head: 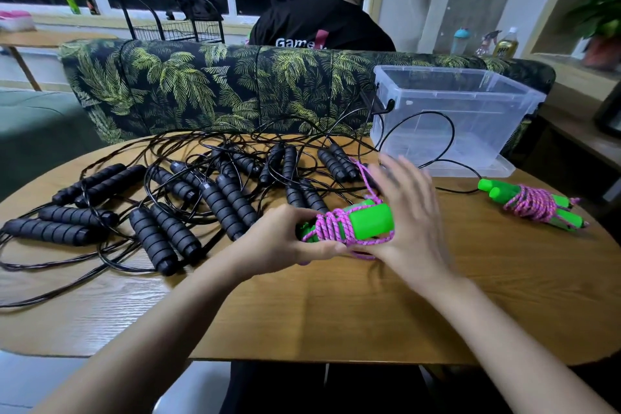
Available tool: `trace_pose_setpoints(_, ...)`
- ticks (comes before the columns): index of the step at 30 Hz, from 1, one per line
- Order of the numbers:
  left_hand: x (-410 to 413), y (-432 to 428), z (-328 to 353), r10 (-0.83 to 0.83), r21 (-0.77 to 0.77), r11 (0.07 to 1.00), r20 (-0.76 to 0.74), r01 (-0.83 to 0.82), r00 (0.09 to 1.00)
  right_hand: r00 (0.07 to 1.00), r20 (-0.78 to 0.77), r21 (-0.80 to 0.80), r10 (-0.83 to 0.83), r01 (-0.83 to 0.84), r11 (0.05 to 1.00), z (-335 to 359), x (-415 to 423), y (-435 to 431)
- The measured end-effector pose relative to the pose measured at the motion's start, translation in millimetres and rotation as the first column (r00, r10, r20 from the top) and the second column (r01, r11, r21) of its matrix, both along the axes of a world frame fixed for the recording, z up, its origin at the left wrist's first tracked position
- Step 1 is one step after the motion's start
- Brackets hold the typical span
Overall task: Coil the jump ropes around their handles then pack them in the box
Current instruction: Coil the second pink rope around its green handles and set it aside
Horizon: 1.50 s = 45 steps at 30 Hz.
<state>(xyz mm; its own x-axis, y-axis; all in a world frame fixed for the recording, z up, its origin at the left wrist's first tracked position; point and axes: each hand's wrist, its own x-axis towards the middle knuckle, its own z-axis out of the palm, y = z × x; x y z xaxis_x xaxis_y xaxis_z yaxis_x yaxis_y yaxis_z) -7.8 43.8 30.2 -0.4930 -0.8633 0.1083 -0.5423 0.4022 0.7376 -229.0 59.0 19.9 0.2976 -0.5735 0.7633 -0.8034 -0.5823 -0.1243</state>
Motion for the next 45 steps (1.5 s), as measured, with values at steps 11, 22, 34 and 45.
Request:
trace_pose_setpoints(11, -2.3, -6.4, 22.9, 0.394, 0.199, 0.918, -0.543, -0.342, 0.741, 0.982, 0.186, 0.413, 0.044, -0.119, 0.903, 2.3, -7.0, 1.5)
trace_pose_setpoints(22, -67.6, 30.6, -43.5, 0.177, 0.21, 0.976, -0.633, -0.053, 0.754, 0.715, 0.681, 0.504, -0.154, -0.307, 0.807, -14.8, 1.8, 10.9)
trace_pose_setpoints(34, -45.0, 19.4, -24.1, 0.17, 0.135, 0.985, -0.649, -0.107, 0.741, 0.256, 0.916, 0.4, -0.309, -0.642, 0.654, -20.7, 9.5, 42.6)
trace_pose_setpoints(45, -56.9, 30.9, -41.4, 0.39, 0.237, 0.916, -0.717, -0.324, 0.578, 0.595, 0.784, 0.454, -0.179, -0.352, 0.818, -38.0, 25.1, 47.0)
